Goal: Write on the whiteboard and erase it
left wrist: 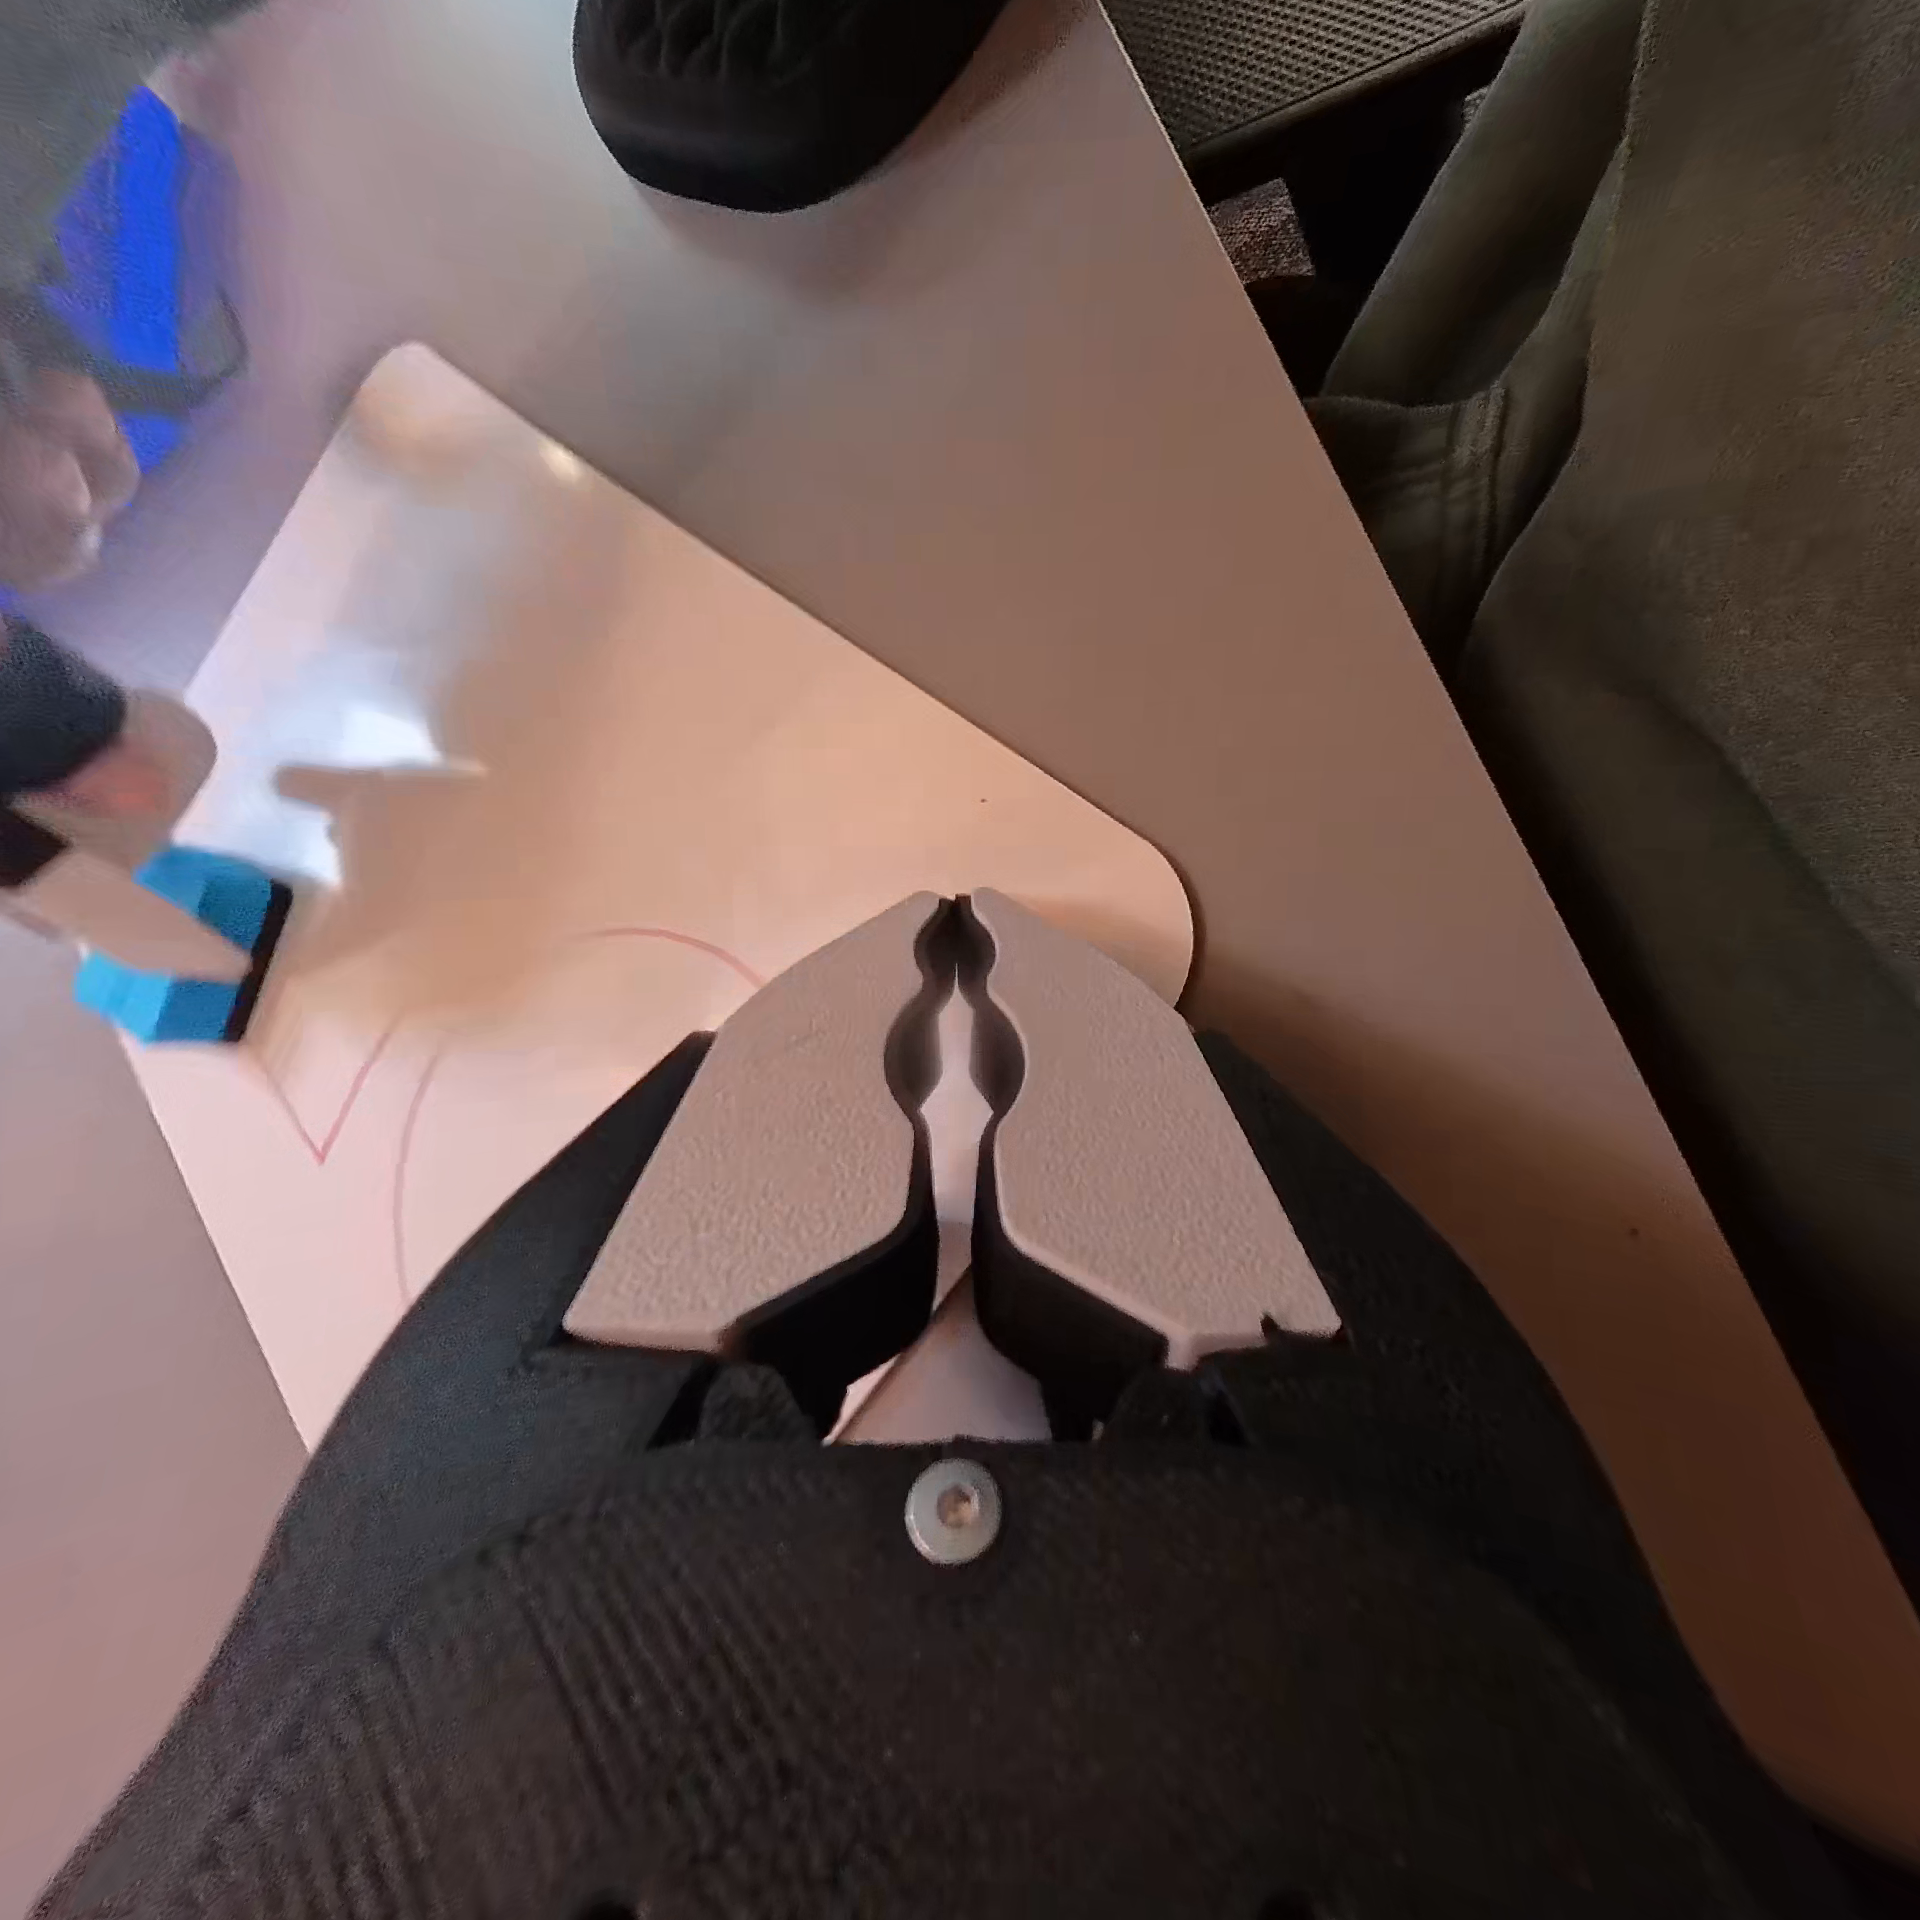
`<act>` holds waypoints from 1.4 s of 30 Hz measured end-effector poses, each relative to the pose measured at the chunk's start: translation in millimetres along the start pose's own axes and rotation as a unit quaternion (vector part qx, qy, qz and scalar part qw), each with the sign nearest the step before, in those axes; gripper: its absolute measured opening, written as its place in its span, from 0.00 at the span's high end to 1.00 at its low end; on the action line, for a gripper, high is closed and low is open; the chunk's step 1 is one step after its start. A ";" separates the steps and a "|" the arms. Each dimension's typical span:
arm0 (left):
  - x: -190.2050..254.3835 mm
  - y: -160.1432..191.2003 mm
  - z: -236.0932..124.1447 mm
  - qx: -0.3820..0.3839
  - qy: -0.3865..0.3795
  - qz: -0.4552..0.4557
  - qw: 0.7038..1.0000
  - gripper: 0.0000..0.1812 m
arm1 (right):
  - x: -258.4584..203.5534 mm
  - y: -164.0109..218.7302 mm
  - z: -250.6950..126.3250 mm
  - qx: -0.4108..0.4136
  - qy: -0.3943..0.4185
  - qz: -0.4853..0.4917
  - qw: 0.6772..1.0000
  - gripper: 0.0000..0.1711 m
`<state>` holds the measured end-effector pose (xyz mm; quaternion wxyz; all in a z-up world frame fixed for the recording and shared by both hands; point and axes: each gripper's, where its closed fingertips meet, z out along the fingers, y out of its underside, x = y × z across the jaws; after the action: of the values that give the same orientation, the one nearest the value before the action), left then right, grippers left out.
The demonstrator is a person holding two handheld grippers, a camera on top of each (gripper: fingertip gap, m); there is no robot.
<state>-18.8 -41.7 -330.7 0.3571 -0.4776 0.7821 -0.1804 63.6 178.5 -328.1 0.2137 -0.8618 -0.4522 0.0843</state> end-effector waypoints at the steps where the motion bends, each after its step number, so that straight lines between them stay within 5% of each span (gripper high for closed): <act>1: 0.9 -0.5 -0.1 0.002 0.003 -0.001 1.000 1.00 | -8.7 -12.0 6.0 0.008 -0.003 -0.017 1.000 0.71; 5: 4.7 -3.0 0.0 0.008 0.013 -0.004 1.000 1.00 | -105.1 -17.8 4.1 0.000 -0.079 -0.146 0.986 0.71; 11: 4.3 -3.0 -0.1 0.005 0.003 0.011 1.000 1.00 | -7.8 -32.2 18.7 -0.021 0.003 -0.012 1.000 0.71; 15: 4.9 -3.5 -0.1 0.009 0.010 0.000 1.000 1.00 | -114.9 -45.7 19.4 -0.005 -0.064 -0.155 0.986 0.71; 20: 2.2 -2.1 -0.1 0.002 -0.003 0.003 1.000 1.00 | -9.9 -39.3 22.4 -0.018 -0.001 -0.005 1.000 0.71; 26: 5.9 -4.7 0.2 0.006 0.003 0.006 1.000 1.00 | -168.6 -59.0 22.4 0.014 -0.098 -0.212 0.972 0.71; 30: 5.4 -4.0 -0.2 0.000 -0.005 0.011 1.000 1.00 | -91.8 -72.8 33.8 0.003 -0.039 -0.110 0.993 0.71; 34: 6.2 -3.6 -0.9 0.002 -0.004 0.012 1.000 1.00 | -191.3 -73.1 27.5 0.030 -0.123 -0.251 0.960 0.71; 39: 5.9 -3.1 -1.0 -0.003 -0.012 0.018 1.000 1.00 | -133.7 -85.8 37.7 0.022 -0.078 -0.176 0.981 0.71; 42: 6.9 -3.6 -0.9 0.001 -0.005 0.012 1.000 1.00 | -205.0 -79.0 30.0 0.034 -0.141 -0.275 0.951 0.71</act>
<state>-19.3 -49.5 -330.5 0.3637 -0.4692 0.7857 -0.1742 -123.5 59.5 -329.7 0.1919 -0.6758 -0.6939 0.1585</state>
